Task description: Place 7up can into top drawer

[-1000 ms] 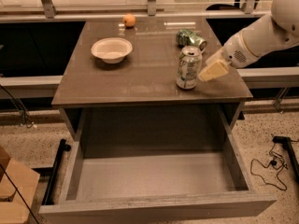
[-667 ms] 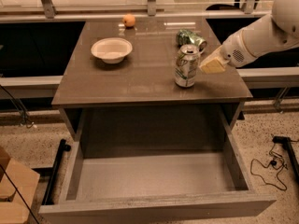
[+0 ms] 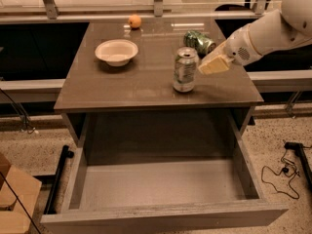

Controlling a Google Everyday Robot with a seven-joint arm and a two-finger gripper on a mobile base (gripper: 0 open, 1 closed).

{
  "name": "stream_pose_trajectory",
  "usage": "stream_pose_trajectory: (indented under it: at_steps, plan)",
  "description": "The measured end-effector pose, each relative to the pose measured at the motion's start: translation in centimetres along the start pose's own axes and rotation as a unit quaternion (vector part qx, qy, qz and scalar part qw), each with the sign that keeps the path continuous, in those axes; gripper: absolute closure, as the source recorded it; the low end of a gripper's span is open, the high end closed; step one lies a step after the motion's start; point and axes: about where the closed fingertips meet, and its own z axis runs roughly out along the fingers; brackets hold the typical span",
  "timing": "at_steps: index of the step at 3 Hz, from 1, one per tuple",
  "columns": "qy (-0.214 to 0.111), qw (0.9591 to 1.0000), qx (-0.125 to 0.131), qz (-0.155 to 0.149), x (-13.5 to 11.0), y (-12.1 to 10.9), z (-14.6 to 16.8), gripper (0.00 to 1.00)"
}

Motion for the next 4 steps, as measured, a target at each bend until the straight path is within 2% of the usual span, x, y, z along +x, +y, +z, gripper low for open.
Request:
stream_pose_trajectory:
  at_steps: [2,3,4]
  plan:
    - [0.011,0.9974,-0.053,-0.046,-1.4,3.7,-0.3,0.01]
    - [-0.007,0.9947,-0.080,-0.064,-2.7,5.1,0.4,0.00]
    - [-0.036,0.9892,-0.111,-0.089,-4.9,6.1,1.8,0.00]
